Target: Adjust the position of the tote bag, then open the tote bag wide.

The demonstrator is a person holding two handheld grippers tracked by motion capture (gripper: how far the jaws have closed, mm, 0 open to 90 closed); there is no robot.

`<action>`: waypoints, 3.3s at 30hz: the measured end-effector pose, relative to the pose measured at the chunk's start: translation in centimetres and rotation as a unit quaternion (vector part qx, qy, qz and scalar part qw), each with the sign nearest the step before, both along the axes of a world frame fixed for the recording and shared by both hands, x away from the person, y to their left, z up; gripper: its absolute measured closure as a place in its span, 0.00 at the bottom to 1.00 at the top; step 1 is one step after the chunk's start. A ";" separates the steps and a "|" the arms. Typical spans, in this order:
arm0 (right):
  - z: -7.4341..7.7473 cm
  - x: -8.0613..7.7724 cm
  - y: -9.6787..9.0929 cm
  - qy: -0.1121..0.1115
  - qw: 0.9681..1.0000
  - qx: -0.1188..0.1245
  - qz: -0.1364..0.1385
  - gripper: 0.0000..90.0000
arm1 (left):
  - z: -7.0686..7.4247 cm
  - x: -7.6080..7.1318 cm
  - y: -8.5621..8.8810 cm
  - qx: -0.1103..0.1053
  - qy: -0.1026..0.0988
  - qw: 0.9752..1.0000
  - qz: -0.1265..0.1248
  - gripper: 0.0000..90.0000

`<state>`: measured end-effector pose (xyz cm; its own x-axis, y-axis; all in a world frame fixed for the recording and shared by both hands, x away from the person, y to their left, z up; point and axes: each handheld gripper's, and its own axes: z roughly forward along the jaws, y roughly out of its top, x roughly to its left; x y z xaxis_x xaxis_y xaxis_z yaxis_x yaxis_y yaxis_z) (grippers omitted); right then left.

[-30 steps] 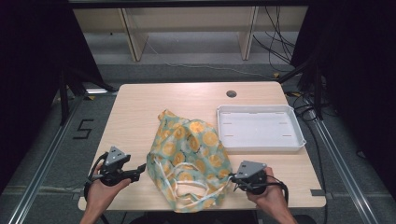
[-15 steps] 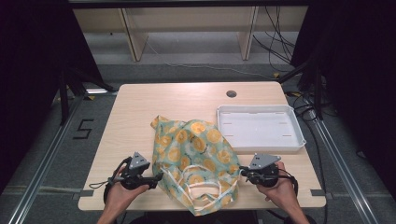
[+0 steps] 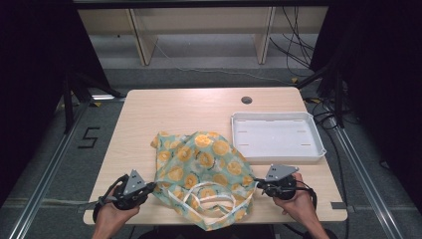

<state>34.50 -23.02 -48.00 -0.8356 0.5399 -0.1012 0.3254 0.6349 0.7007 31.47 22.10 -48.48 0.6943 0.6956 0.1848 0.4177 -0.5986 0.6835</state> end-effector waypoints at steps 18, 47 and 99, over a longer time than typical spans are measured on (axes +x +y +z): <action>4.3 -3.8 0.8 0.003 0.997 0.054 0.053 0.44 | 0.2 0.1 0.0 -0.008 -0.003 1.000 0.017 0.57; -1.2 -4.6 5.9 0.074 0.984 -0.033 0.158 0.54 | -0.2 -0.7 0.4 -0.017 0.007 0.999 0.028 0.47; 10.3 6.5 9.0 -0.058 0.984 0.140 0.096 1.00 | 1.6 -3.3 -8.0 -0.041 -0.004 0.995 -0.096 0.23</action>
